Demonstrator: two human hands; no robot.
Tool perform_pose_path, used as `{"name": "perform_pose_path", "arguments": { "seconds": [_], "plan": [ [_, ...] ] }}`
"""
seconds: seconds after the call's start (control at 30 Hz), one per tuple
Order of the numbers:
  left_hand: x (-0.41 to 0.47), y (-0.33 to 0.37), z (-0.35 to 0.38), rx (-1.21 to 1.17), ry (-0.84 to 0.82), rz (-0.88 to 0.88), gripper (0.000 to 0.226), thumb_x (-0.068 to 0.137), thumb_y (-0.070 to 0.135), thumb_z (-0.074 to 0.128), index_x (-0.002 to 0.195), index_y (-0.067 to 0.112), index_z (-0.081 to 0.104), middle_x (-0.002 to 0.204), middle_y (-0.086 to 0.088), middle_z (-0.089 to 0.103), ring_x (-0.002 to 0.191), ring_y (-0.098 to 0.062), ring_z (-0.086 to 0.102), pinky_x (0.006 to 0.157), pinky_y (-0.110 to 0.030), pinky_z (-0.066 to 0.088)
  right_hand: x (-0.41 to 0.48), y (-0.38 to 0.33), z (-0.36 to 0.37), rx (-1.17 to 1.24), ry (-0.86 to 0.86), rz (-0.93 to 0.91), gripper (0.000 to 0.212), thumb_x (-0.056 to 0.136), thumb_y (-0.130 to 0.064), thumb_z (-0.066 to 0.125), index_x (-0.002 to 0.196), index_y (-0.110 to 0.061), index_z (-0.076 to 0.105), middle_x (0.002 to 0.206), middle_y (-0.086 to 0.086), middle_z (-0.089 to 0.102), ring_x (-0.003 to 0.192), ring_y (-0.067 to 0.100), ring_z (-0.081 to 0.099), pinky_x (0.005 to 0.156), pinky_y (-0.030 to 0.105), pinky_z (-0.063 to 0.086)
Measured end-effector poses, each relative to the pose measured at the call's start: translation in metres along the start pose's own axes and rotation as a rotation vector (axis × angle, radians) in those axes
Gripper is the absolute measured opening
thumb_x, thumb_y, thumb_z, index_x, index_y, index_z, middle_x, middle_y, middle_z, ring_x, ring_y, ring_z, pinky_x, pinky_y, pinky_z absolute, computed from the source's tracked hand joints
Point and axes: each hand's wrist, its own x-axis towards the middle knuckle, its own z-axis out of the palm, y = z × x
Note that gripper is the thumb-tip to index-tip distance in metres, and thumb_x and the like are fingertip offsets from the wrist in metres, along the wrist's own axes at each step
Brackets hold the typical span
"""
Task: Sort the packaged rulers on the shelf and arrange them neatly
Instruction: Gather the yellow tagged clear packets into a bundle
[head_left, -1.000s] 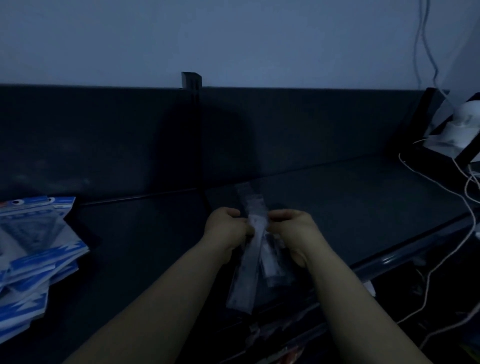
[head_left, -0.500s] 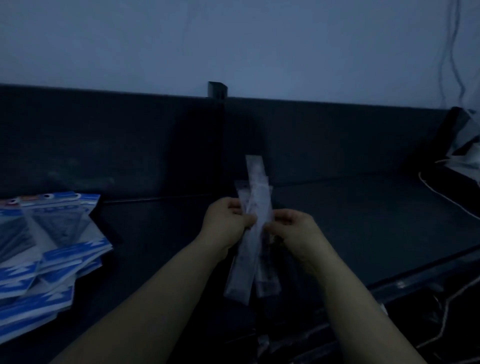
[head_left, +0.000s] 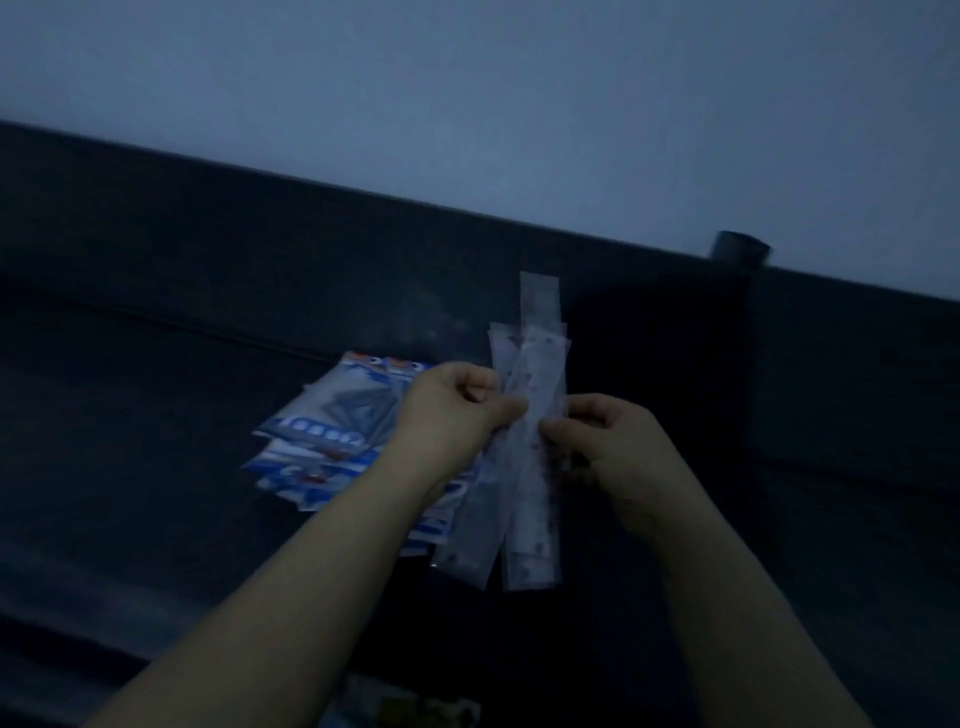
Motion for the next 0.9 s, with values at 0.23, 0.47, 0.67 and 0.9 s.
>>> {"name": "perform_pose_path", "arguments": {
  "seconds": [0.23,0.47,0.67,0.9],
  "plan": [
    [-0.027,0.019,-0.151,-0.062,0.212,-0.043,0.013,0.08,0.011,0.076,0.087,0.007,0.065,0.079,-0.004,0.068,0.063,-0.01,0.064,0.051,-0.019,0.052,-0.004,-0.028,0.148,0.075,-0.225,-0.007,0.006,0.088,-0.004,0.063,0.093,-0.003,0.066,0.085,0.012,0.072,0.066,0.019,0.069,0.056,0.029,0.057],
    [-0.058,0.029,-0.329,0.099,0.377,-0.07,0.017,0.082,0.018,0.074,0.085,0.003,0.067,0.071,-0.006,0.07,0.058,-0.013,0.064,0.053,-0.026,0.054,-0.025,-0.049,0.321,0.152,-0.426,-0.014,0.019,0.088,-0.002,0.061,0.106,0.005,0.063,0.097,0.025,0.069,0.073,0.027,0.067,0.055,0.03,0.056],
    [-0.076,0.033,-0.451,0.19,0.496,-0.12,0.024,0.088,0.019,0.068,0.072,0.004,0.059,0.048,-0.005,0.045,0.037,-0.012,0.038,0.04,-0.019,0.033,-0.031,-0.065,0.446,0.112,-0.508,0.034,0.011,0.088,-0.001,0.062,0.098,-0.002,0.065,0.076,0.011,0.068,0.053,0.009,0.063,0.062,0.028,0.059],
    [-0.059,0.024,-0.551,0.24,0.605,-0.151,0.026,0.086,0.019,0.07,0.068,0.004,0.058,0.05,-0.006,0.045,0.04,-0.015,0.04,0.04,-0.02,0.034,-0.007,-0.072,0.555,0.091,-0.573,0.068,0.015,0.09,0.005,0.053,0.095,0.001,0.066,0.092,0.022,0.067,0.069,0.021,0.064,0.06,0.033,0.057]
  ]
}}
